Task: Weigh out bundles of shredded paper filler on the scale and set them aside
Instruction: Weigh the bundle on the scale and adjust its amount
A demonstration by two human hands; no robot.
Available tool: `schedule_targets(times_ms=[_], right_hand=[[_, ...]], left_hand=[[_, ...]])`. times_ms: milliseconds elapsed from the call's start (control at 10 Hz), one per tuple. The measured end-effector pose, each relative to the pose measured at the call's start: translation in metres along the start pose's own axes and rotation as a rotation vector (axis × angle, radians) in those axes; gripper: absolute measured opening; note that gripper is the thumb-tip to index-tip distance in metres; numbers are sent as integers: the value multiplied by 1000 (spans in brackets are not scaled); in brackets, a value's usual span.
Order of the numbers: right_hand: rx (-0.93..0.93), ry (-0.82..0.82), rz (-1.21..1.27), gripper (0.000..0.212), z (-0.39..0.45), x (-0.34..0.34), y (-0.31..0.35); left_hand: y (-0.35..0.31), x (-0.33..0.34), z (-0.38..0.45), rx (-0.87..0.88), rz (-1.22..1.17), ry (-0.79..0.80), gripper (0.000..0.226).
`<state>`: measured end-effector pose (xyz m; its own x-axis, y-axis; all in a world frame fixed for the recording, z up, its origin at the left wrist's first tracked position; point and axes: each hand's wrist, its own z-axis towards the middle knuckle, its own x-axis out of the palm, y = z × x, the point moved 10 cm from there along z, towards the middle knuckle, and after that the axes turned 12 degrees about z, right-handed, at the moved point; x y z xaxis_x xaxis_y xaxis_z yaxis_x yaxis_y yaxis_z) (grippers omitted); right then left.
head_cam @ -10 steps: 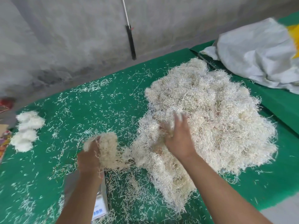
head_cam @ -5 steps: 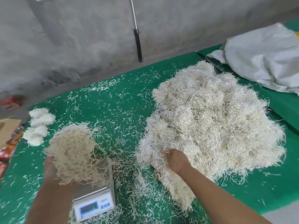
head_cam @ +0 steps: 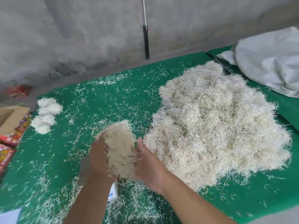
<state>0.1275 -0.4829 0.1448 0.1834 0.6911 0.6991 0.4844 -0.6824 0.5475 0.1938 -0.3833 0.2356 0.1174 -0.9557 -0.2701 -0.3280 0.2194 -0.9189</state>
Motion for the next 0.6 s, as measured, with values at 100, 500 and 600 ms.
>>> schedule_targets(times_ms=[100, 500, 600], right_hand=[[69, 41, 336, 106, -7, 1, -21], [-64, -483, 496, 60, -22, -26, -1], [-64, -535, 546, 64, -20, -24, -3]], left_hand=[[3, 5, -5, 168, 154, 20, 23], [51, 63, -73, 671, 638, 429, 63], [48, 54, -80, 477, 336, 579, 45]])
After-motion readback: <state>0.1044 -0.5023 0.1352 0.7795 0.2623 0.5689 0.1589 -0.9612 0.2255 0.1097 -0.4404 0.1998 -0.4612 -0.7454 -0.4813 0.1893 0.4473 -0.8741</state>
